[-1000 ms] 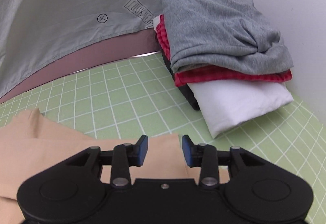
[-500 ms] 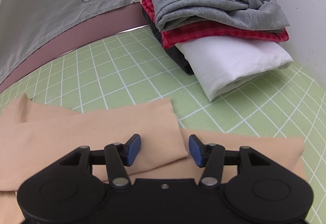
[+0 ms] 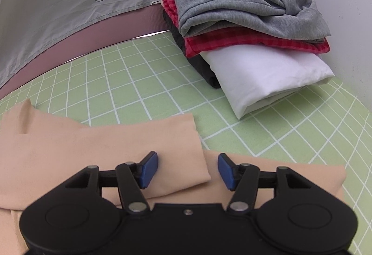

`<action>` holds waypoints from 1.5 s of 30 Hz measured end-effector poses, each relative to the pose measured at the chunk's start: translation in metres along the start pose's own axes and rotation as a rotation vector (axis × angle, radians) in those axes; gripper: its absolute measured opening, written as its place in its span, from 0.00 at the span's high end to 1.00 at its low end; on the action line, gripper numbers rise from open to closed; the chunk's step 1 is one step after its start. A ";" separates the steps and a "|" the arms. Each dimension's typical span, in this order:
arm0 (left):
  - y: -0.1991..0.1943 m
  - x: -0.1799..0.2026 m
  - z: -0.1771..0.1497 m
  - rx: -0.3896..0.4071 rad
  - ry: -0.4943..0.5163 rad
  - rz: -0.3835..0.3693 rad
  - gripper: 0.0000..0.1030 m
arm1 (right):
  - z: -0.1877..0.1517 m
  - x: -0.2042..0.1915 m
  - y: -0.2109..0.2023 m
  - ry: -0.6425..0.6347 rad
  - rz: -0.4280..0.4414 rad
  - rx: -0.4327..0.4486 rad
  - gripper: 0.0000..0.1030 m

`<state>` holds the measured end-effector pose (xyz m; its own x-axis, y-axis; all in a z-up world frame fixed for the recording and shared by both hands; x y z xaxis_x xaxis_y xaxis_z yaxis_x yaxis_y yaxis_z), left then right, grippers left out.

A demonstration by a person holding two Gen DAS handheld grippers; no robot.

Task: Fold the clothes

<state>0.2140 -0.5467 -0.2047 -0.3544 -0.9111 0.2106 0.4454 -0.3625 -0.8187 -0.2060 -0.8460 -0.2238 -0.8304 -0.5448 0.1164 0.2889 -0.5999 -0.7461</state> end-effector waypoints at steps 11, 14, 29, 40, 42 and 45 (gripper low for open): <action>-0.126 -0.064 -0.109 0.018 -0.017 0.086 0.24 | -0.024 -0.071 -0.076 -0.060 0.103 0.035 0.25; -0.147 -0.086 -0.160 -0.053 -0.034 0.096 0.24 | -0.054 -0.110 -0.108 -0.075 0.210 0.017 0.25; -0.215 -0.162 -0.232 -0.126 0.051 0.064 0.24 | -0.184 -0.243 -0.219 -0.205 0.410 -0.061 0.56; -0.228 -0.175 -0.243 -0.146 0.108 0.010 0.24 | -0.225 -0.254 -0.249 -0.130 0.438 -0.112 0.97; -0.229 -0.172 -0.246 -0.150 0.123 -0.003 0.24 | -0.223 -0.253 -0.260 -0.099 0.467 -0.095 0.98; -0.228 -0.168 -0.250 -0.157 0.139 -0.015 0.24 | -0.218 -0.246 -0.275 -0.056 0.473 -0.070 0.98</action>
Point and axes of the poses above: each gripper's, at about its wrist camera, not at the fingertips, and y roughly the way its jaws point, x to its right, z to its top, the point moved 10 cm from there along y, roughly the way its jaws point, and after that the axes turned 10 degrees about -y, right-handed, at the moved point
